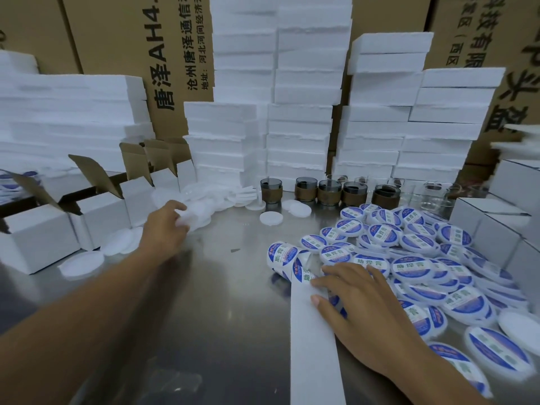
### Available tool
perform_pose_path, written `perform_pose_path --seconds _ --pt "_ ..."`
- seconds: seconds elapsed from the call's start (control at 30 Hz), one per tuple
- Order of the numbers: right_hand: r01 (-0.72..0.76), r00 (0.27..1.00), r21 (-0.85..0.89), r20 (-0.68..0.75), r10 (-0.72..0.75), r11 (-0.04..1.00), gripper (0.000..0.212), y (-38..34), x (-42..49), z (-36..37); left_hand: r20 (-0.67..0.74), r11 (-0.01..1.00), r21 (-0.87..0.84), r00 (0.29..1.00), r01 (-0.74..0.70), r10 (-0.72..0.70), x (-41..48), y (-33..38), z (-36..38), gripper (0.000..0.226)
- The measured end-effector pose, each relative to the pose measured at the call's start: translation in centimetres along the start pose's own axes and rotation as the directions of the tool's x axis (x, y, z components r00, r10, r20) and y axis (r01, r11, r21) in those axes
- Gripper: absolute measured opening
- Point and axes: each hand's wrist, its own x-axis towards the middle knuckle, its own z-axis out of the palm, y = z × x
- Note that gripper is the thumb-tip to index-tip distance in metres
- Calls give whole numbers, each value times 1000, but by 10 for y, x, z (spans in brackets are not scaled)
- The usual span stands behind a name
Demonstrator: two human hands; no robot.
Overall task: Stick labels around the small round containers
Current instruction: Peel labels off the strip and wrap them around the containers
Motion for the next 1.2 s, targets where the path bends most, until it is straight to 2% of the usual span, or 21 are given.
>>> perform_pose_path --seconds 0.13,0.23,0.3,0.4,0.5,0.57,0.67,0.83,1.0,1.1,1.2 --pt "11 1000 23 -24 -10 1000 39 -1 -1 0 2 963 -232 990 -140 144 -23 36 -1 18" --pt "7 1000 33 -23 -6 999 39 -2 -1 0 81 851 -514 982 -105 170 -53 77 -2 20" --pt "6 1000 40 -12 -5 999 40 -2 -2 -1 166 716 -698 974 4 157 -76 103 2 22" --pt "21 1000 60 -1 -21 998 40 -2 -3 -3 317 419 -876 940 240 125 -106 133 16 18" --pt "31 999 67 -9 -31 997 39 -2 -3 -4 460 190 -878 885 440 77 -119 148 28 19" --pt "30 999 84 -25 -28 996 36 -2 -2 -3 532 115 -846 839 521 114 -122 146 33 18" --pt "9 999 93 -42 -5 996 32 -3 0 -1 595 106 -803 785 586 173 -120 135 36 23" --pt "-51 995 77 -84 57 996 30 -9 4 3 625 64 -779 763 624 166 -119 130 37 27" --pt "-127 991 69 -39 129 990 59 -8 3 4 625 39 -775 755 631 198 -118 129 42 37" --pt "-89 996 127 25 87 988 53 -8 2 4 616 17 -775 749 632 246 -116 126 39 41" --pt "-54 998 236 -26 62 970 46 -10 1 2 625 2 -762 735 648 264 -116 126 36 35"
